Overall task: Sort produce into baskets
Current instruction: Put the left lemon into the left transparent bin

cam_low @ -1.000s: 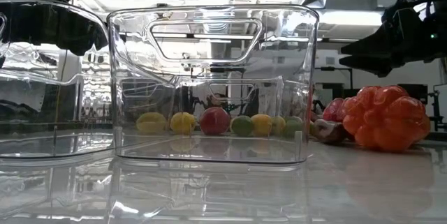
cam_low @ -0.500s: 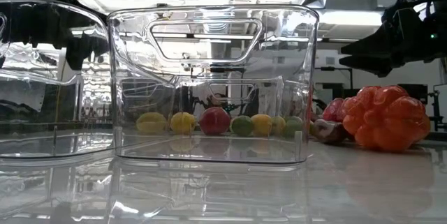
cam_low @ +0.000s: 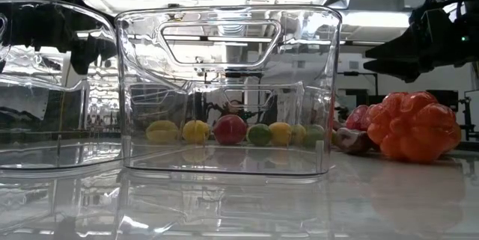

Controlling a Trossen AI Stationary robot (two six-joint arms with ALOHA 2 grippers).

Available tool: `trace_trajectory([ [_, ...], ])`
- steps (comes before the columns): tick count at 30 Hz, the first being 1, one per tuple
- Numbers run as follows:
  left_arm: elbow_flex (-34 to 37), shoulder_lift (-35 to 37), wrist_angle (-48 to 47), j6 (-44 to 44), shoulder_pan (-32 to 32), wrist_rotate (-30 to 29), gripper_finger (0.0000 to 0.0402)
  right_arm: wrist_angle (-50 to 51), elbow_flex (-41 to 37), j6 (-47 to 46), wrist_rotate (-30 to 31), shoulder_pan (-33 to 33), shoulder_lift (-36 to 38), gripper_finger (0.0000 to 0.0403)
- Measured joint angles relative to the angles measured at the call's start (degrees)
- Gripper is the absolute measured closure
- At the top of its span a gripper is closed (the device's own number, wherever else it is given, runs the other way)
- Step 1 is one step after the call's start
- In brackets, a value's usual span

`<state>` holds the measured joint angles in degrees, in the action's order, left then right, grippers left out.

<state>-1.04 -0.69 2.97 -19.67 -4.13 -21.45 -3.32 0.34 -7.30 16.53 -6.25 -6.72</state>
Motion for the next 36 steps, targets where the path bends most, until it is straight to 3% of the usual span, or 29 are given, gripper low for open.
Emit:
trace_trajectory([
  [8, -0.03, -0.63, 2.5, 0.16, 0.29, 3.29, 0.0127, -3.96, 0.02, -1.89, 0.01, -0.27, 0.0, 0.0112],
  [13, -2.14, -5.82, 1.7, 1.22, 3.33, 3.79, 0.0137, -9.0, 0.02, -1.87, 0.04, -0.27, 0.0, 0.0112],
  [17, -5.69, -14.31, 1.46, 3.79, 8.91, 4.07, 0.0154, -13.27, 0.01, -1.81, 0.04, -0.27, 0.0, 0.0112],
  [22, -11.45, -27.31, 0.99, 6.43, 17.55, 10.4, 0.017, -17.89, 0.23, -4.29, -0.08, -0.27, -0.02, 0.0112],
  [25, -14.78, -35.57, -0.01, 7.11, 22.98, 15.78, 0.0175, -13.88, 3.12, -3.72, -2.01, -0.27, -1.56, 0.0112],
  [30, -19.14, -48.31, -0.13, 7.08, 29.73, 22.52, 0.0177, -10.78, 11.13, 0.82, -3.26, -0.23, -8.34, 0.0112],
  [36, -23.95, -58.94, -0.91, 10.88, 33.07, 22.15, 0.0177, -10.46, 19.63, 8.78, -5.97, -0.27, -18.83, 0.0112],
])
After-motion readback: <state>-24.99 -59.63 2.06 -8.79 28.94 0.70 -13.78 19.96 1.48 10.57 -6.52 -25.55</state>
